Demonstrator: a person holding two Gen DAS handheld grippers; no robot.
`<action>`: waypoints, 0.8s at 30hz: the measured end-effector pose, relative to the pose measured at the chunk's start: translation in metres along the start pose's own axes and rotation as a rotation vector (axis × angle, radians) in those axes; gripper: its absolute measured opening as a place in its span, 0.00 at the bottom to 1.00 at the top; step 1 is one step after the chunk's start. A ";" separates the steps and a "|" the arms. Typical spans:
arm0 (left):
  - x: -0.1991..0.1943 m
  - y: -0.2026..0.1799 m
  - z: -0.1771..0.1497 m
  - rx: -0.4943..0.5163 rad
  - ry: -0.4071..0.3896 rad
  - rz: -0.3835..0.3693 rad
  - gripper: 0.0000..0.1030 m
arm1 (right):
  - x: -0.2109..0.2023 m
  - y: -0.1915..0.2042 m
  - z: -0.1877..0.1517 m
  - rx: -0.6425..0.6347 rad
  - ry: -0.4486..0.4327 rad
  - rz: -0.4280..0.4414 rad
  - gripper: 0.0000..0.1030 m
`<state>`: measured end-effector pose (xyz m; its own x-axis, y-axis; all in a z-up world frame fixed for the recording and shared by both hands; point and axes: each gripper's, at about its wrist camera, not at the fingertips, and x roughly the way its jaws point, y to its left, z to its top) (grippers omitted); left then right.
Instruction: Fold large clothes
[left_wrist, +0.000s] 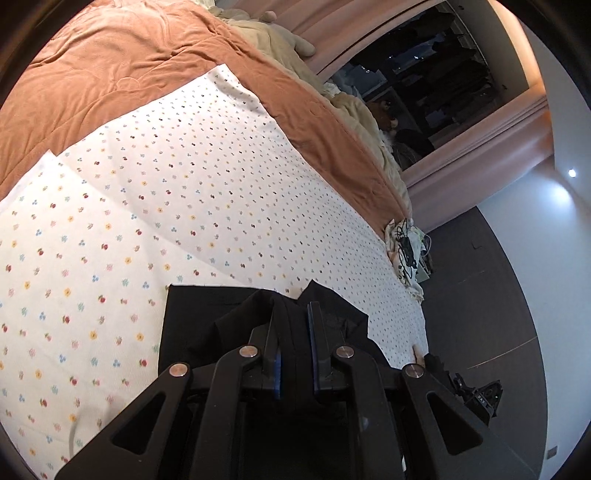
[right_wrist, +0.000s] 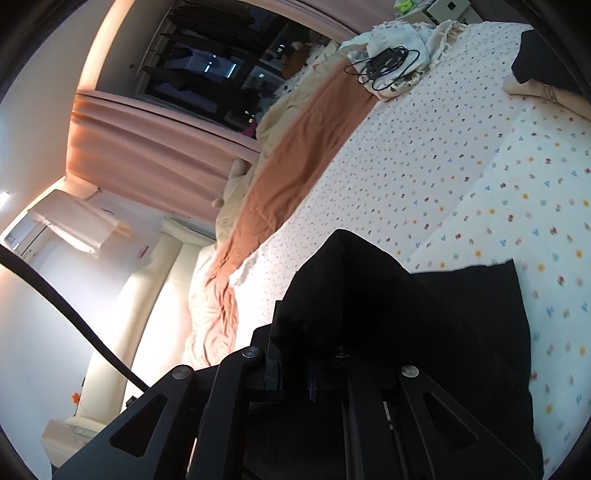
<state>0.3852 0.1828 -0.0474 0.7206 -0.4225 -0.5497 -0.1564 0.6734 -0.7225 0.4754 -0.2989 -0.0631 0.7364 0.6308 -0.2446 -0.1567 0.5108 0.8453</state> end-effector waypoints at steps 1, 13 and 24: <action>0.004 0.000 0.003 -0.001 0.002 0.001 0.12 | 0.005 0.000 0.004 0.003 0.006 -0.009 0.07; 0.039 0.013 0.010 -0.059 0.024 0.019 0.98 | -0.001 0.021 -0.009 -0.072 0.048 -0.129 0.91; 0.014 0.037 -0.039 0.066 0.036 0.169 0.96 | -0.029 0.044 -0.048 -0.237 0.109 -0.233 0.91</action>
<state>0.3634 0.1781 -0.0978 0.6627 -0.3210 -0.6765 -0.2272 0.7746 -0.5902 0.4158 -0.2668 -0.0411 0.6977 0.5333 -0.4784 -0.1504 0.7619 0.6300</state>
